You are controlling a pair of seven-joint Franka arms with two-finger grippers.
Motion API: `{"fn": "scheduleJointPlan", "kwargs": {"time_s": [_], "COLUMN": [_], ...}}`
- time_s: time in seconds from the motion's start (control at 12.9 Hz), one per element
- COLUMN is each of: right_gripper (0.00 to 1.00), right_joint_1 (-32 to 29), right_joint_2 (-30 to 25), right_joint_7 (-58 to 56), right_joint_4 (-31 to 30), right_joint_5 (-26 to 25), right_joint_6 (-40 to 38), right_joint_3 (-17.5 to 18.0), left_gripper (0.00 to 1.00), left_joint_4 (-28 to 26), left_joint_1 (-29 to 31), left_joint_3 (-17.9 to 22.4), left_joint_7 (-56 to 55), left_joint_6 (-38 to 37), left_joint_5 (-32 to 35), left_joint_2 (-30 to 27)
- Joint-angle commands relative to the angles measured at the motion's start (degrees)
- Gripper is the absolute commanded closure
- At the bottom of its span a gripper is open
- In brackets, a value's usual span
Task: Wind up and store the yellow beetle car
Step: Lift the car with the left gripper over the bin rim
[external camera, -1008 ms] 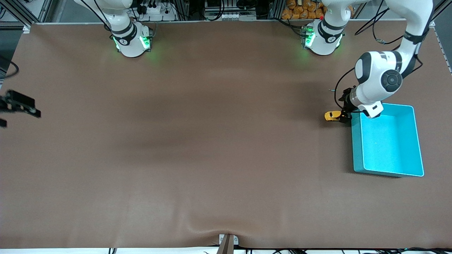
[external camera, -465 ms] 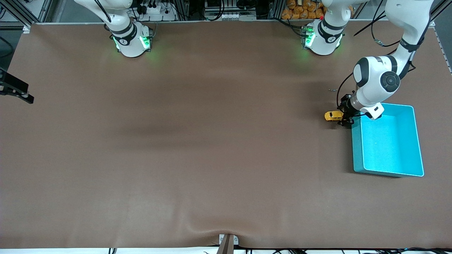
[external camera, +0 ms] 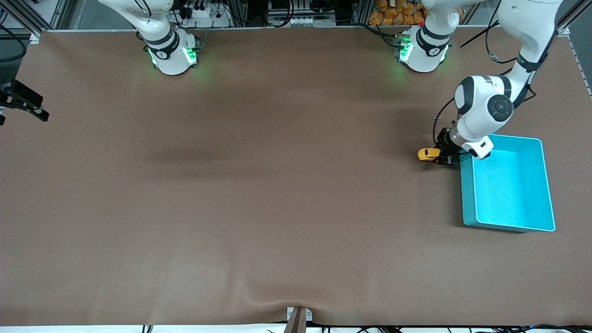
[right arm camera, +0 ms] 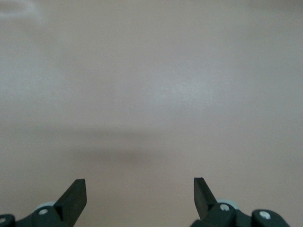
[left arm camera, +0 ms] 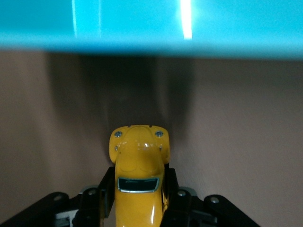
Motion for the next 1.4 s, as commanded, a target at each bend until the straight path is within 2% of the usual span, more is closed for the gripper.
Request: {"fn": "scheduleJointPlan", "kwargs": {"time_s": [0.0,0.31,0.47,0.54,0.78,1.01,1.32], "right_gripper": [0.0,0.0,0.0,0.0,0.0,0.0,0.0], "right_joint_1": [-0.93,-1.46,-1.72,-1.81,-2.16,-2.77,-3.74], "right_joint_2": [-1.46,-1.1,-1.1,-0.84,-0.58,-0.58,-0.58], "right_joint_7": [0.88,0.88,0.79,0.79,0.79,0.88,0.79], "right_joint_4": [-1.84,-1.75,-1.57,-1.31,-1.22,-1.22,-1.05], "right_joint_5": [0.99,0.99,0.9,0.9,0.9,0.9,0.9], "right_joint_6": [0.5,0.67,-0.03,-0.12,-0.21,-0.21,-0.82], "right_joint_3": [0.33,0.24,0.24,0.24,0.24,0.24,0.24], "left_gripper": [1.0,1.0,1.0,1.0,1.0,1.0,1.0], "left_joint_4": [4.51,21.11,28.5,30.45,33.1,33.28,36.09], "left_joint_1": [0.02,0.28,0.9,1.68,6.43,8.72,8.11], "left_joint_3": [-2.0,-3.32,-2.71,-2.27,-2.35,-2.35,-2.44], "left_joint_7": [-0.48,1.44,8.7,13.27,28.47,42.1,52.75], "left_joint_6": [-8.42,-26.26,-32.43,-34.28,-34.83,-34.83,-34.65], "left_joint_5": [-1.24,-0.45,-0.44,-0.44,-0.01,3.68,12.8], "left_joint_2": [-3.54,-3.64,-2.76,-2.67,-2.49,-2.14,4.44]}}
